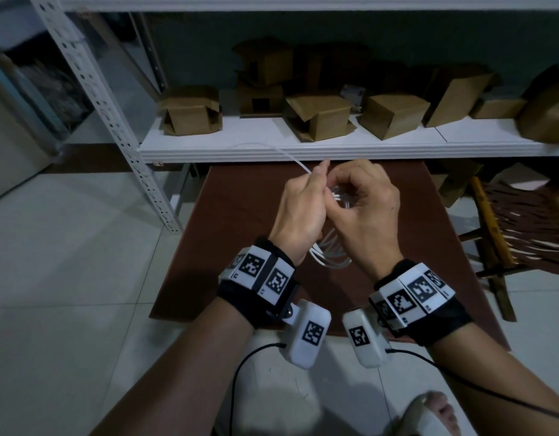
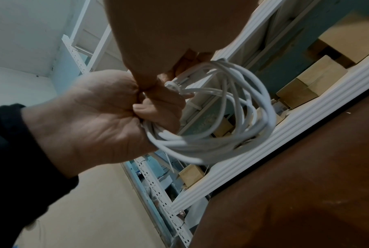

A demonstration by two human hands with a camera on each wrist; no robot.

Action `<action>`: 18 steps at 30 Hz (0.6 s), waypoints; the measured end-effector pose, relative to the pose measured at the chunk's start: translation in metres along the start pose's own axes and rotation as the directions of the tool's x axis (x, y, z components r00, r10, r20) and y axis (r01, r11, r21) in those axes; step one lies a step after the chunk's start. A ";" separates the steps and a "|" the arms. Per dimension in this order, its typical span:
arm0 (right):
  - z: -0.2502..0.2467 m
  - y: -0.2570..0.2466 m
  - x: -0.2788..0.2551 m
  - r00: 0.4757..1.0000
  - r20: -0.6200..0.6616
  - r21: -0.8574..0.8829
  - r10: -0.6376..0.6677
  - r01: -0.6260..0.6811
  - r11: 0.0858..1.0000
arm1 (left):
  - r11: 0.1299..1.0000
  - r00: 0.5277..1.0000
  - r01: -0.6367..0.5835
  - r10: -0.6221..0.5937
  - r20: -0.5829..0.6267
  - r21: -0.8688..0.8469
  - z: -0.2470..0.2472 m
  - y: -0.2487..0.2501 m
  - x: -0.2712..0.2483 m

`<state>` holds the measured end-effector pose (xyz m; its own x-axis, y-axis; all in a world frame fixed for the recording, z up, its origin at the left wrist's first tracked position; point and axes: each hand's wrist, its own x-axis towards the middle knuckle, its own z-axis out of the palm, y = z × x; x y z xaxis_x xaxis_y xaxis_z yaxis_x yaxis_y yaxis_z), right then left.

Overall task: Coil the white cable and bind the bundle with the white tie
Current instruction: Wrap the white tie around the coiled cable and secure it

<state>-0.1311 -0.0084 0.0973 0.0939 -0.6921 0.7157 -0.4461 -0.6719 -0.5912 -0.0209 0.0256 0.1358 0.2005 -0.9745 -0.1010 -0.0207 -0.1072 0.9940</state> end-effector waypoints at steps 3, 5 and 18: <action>0.000 -0.001 0.000 1.000 0.024 -0.003 -0.010 0.010 1.000 | 1.000 1.000 0.007 -0.008 0.022 0.018 -0.004 0.000 0.003; 0.000 -0.001 -0.001 0.999 0.038 0.002 -0.001 0.001 1.000 | 1.000 0.999 0.030 -0.031 0.038 0.006 -0.007 -0.002 0.004; -0.004 -0.001 0.001 0.998 0.061 -0.009 0.007 -0.007 1.000 | 0.985 0.989 0.141 -0.137 0.048 -0.104 -0.002 0.004 0.002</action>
<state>-0.1344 -0.0072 0.0999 0.1448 -0.7119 0.6872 -0.4549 -0.6647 -0.5927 -0.0187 0.0234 0.1399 0.1538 -0.9591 -0.2377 0.1098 -0.2225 0.9687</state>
